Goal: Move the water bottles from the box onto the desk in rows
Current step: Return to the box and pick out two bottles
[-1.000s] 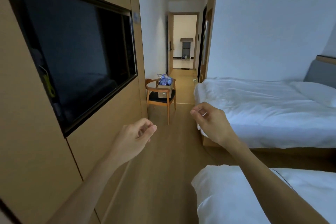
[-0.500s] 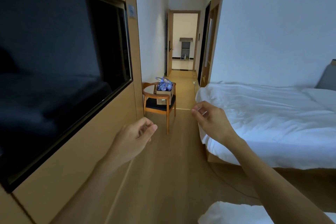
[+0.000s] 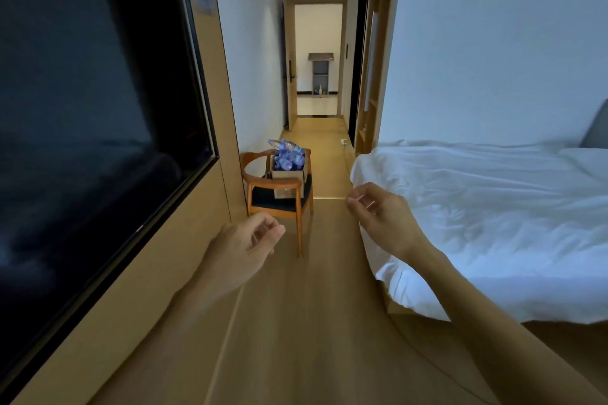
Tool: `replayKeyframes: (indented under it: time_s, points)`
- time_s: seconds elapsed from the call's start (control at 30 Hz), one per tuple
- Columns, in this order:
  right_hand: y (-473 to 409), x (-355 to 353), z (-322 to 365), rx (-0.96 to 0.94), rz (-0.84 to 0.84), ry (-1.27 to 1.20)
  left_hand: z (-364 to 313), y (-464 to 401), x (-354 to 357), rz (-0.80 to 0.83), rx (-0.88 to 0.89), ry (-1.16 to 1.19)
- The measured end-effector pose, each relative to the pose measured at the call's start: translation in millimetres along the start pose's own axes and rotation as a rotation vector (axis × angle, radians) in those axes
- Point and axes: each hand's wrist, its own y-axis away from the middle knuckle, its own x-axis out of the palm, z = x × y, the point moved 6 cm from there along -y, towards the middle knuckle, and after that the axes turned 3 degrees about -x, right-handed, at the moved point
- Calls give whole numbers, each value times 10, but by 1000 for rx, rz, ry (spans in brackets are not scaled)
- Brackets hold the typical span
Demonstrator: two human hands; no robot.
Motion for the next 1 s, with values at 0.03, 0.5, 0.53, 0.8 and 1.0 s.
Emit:
replayKeyframes:
  time_s: [0.03, 0.5, 0.53, 0.8, 1.0]
  points:
    - [-171, 75, -102, -4, -1, 2, 91, -183, 61, 5, -1, 0]
    - [-2718, 858, -1382, -40, 39, 13, 1079, -2808, 642, 26, -60, 16]
    - [-2869, 917, -1447, -44, 46, 17, 1155, -2962, 669, 23, -67, 16]
    - [-4113, 1475, -2177, -21, 70, 33, 1820, -4270, 1035, 10, -72, 80]
    - [-5221, 1930, -2694, -7, 57, 60, 2439, -5477, 1319, 41, -90, 159]
